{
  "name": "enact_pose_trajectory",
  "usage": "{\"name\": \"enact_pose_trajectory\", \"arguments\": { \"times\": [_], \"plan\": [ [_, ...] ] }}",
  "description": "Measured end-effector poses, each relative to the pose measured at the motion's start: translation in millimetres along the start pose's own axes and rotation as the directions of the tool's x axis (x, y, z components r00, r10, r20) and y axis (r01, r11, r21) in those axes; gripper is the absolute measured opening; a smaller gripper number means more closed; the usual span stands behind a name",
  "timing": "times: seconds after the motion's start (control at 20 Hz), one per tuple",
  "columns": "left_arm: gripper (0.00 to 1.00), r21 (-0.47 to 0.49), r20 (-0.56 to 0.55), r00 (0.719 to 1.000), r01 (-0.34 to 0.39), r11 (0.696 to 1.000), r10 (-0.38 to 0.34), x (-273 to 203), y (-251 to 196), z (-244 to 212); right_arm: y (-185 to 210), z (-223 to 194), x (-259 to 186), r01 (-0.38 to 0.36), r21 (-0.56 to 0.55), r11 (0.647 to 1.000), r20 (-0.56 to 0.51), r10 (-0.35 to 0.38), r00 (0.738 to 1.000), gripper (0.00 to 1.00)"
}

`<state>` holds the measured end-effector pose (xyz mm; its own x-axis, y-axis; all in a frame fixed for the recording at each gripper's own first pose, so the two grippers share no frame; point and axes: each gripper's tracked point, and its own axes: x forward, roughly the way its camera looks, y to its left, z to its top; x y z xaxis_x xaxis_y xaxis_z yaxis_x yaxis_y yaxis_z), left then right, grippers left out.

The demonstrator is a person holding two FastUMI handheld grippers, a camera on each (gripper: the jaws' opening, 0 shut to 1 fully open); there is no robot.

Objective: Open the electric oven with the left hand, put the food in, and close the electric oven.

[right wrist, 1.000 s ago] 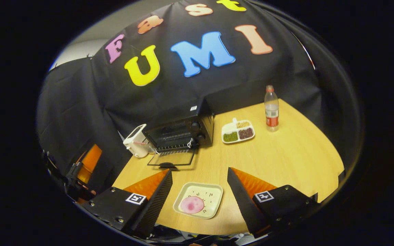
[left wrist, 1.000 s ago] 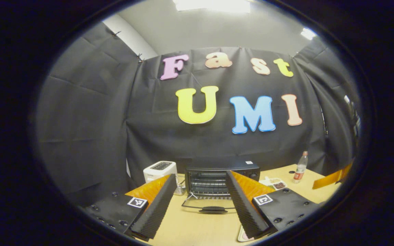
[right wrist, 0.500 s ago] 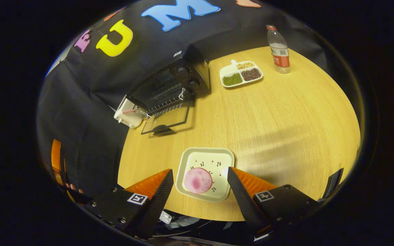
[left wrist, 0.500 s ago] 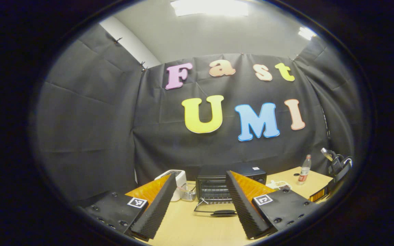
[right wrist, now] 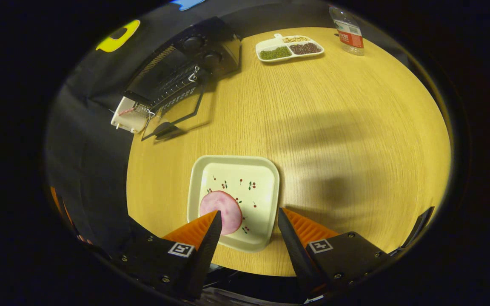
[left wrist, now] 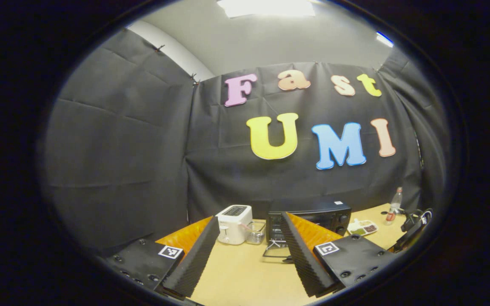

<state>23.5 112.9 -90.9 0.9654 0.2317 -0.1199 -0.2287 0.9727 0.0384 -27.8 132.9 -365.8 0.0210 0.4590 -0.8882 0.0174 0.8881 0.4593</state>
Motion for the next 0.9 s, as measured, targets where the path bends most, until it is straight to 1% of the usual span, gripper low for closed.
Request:
{"name": "enact_pose_trajectory", "arguments": {
  "times": [0.05,0.1,0.15,0.2,0.25,0.4,0.45,0.5,0.55,0.65,0.7,0.75,0.8,0.9],
  "plan": [
    [1.0,-0.005,-0.002,1.0,-0.012,1.0,0.012,0.7,5.1,-0.3,-1.7,-2.6,3.9,0.01,-0.01,1.0,-0.016,-0.01,1.0,0.72],
    [1.0,-0.007,-0.002,1.0,-0.023,1.0,0.023,1.4,9.7,-0.3,-3.7,-6.9,8.4,0.024,-0.02,1.0,-0.033,-0.025,0.999,0.82],
    [1.0,-0.009,-0.001,0.999,-0.032,0.999,0.032,1.6,13.6,0.6,-3.9,-11.7,12.0,0.027,-0.025,0.999,-0.048,-0.028,0.998,0.82],
    [1.0,-0.008,0.001,0.999,-0.038,0.999,0.038,2.4,16.6,1.4,-6.8,-6.1,8.8,0.036,-0.023,0.999,-0.039,-0.037,0.999,0.71],
    [1.0,-0.008,0.002,0.999,-0.043,0.999,0.043,3.8,19.0,1.4,-7.8,-6.6,11.0,0.031,-0.016,0.999,-0.049,-0.032,0.998,0.53],
    [1.0,-0.014,0.001,0.999,-0.039,0.999,0.039,6.8,16.2,2.2,-7.9,-8.3,12.1,0.032,-0.018,0.999,-0.077,-0.033,0.996,0.52],
    [1.0,-0.017,0.002,0.999,-0.034,0.999,0.034,8.0,13.7,1.8,-20.2,-4.9,13.7,0.083,-0.042,0.996,-0.075,-0.086,0.993,0.52],
    [1.0,-0.017,0.002,1.0,-0.031,0.999,0.031,9.2,10.9,2.3,-23.7,-2.5,11.0,0.094,-0.022,0.995,-0.058,-0.095,0.994,0.41],
    [1.0,-0.015,0.005,1.0,-0.027,1.0,0.027,10.5,9.0,2.2,-31.7,-1.2,1.6,0.1,-0.023,0.995,-0.072,-0.101,0.992,0.05],
    [1.0,-0.009,0.009,1.0,-0.018,1.0,0.018,11.9,4.0,3.5,-36.0,4.5,11.7,0.091,-0.032,0.995,-0.064,-0.093,0.994,0.05],
    [1.0,-0.008,0.007,1.0,-0.012,1.0,0.012,12.1,0.8,4.2,-32.0,0.4,12.3,0.079,-0.026,0.997,-0.06,-0.081,0.995,0.05],
    [1.0,-0.008,0.007,1.0,-0.011,1.0,0.011,12.0,-0.1,5.3,-30.8,0.9,5.9,0.062,-0.044,0.997,-0.06,-0.065,0.996,0.01],
    [1.0,-0.012,0.007,1.0,-0.009,1.0,0.009,13.6,-1.9,5.5,-37.9,7.4,9.3,0.053,-0.046,0.998,-0.062,-0.055,0.997,0.01],
    [1.0,-0.02,0.004,1.0,0.0,1.0,0.0,13.6,-6.4,5.8,-35.5,6.7,11.5,0.017,-0.033,0.999,-0.069,-0.019,0.997,0.0]
  ]
}}
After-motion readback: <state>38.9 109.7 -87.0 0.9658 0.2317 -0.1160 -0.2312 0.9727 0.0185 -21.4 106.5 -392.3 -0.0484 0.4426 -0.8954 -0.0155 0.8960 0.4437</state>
